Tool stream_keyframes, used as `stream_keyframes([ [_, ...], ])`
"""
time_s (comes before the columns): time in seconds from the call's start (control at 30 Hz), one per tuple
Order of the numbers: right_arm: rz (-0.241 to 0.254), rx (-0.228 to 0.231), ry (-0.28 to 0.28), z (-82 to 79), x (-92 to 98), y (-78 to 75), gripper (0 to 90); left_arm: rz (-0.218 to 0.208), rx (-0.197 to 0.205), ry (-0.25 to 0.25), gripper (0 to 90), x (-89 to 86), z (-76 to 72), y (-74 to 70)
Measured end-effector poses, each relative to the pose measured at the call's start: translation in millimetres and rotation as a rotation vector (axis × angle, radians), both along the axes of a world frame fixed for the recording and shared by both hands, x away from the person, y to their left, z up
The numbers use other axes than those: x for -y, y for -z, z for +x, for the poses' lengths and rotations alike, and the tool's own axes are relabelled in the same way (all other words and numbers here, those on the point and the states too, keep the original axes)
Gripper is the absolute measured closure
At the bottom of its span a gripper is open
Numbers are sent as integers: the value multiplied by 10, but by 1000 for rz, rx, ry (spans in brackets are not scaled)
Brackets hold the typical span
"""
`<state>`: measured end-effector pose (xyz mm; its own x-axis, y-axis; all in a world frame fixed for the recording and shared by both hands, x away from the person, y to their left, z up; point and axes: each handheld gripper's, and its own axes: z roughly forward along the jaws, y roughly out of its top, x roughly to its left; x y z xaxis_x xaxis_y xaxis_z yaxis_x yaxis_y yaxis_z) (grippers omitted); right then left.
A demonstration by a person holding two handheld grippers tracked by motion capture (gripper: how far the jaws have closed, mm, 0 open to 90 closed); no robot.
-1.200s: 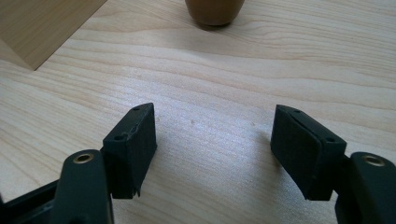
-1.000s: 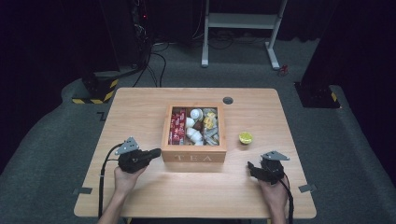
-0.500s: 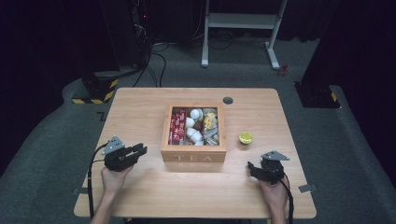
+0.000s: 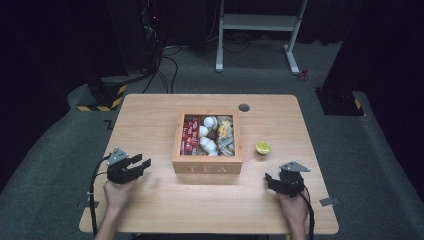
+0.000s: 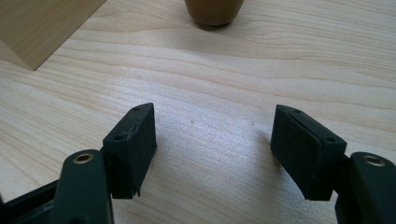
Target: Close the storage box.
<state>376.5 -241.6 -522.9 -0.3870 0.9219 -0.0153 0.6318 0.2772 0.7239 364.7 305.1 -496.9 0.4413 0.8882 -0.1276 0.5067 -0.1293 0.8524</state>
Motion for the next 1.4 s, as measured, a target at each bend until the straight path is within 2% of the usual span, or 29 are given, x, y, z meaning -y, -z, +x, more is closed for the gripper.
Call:
stream_keyframes([
  [0.4, -1, 1, 0, 0, 0, 0, 310, 16, -54, -29, 474, 8, 65, 164],
  [0.5, 0, 0, 0, 0, 0, 0, 310, 36, -61, -39, 472, 23, 81, 205],
  [0.63, -1, 1, -1, 0, 0, 0, 311, 35, -61, -50, 467, 19, 78, 222],
  [0.73, -1, 1, 0, 0, 0, 0, 310, 30, -81, -62, 458, 23, 78, 242],
  [0.8, -2, 1, 0, 0, 0, 1, 310, 54, -83, -66, 452, 33, 83, 251],
  [0.9, -1, 1, 0, 0, 0, 0, 310, 57, -83, -79, 450, 33, 79, 249],
  [1.13, -1, 1, 0, -1, 0, 0, 310, 92, -97, -96, 439, 42, 87, 273],
  [1.4, -1, 1, 0, -1, 0, 1, 310, 104, -114, -107, 426, 48, 102, 301],
])
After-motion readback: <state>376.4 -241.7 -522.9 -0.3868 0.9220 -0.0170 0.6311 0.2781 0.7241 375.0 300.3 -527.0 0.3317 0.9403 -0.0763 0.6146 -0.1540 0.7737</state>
